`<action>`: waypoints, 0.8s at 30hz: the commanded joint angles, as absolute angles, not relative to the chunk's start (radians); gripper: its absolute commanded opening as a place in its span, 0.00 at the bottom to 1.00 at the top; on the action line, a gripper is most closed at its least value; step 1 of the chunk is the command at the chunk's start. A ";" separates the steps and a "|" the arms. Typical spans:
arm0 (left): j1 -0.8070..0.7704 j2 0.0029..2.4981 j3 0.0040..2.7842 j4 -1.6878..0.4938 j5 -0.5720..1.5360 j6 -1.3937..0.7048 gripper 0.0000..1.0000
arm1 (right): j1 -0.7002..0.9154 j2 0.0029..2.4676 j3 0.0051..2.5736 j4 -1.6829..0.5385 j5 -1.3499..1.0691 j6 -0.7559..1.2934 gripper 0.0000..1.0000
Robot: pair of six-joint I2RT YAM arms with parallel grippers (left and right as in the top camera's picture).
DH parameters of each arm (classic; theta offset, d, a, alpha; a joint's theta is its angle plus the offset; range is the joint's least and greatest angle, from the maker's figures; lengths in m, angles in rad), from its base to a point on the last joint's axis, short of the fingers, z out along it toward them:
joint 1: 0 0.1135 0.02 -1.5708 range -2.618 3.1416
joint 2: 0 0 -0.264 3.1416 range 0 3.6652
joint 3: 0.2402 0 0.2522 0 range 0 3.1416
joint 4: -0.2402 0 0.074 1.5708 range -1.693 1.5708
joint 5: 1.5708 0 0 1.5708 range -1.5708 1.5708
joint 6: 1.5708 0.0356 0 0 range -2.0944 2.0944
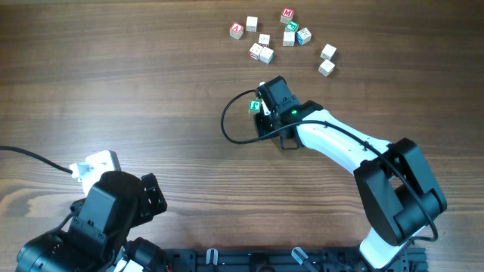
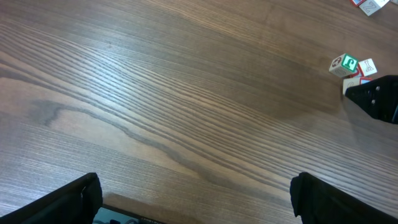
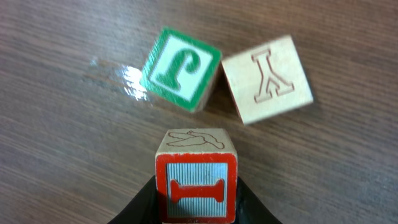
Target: Form a circle
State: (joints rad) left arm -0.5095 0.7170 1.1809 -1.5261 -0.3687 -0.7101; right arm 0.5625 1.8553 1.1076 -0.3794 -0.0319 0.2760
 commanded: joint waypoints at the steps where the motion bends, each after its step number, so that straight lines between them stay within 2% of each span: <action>1: -0.508 0.719 1.177 -1.527 -0.368 -0.723 1.00 | 0.566 1.871 1.114 -0.377 -0.016 0.296 0.25; 24: -0.508 0.719 1.177 -1.527 -0.368 -0.723 1.00 | 0.561 1.875 1.108 -0.402 -0.010 0.383 0.24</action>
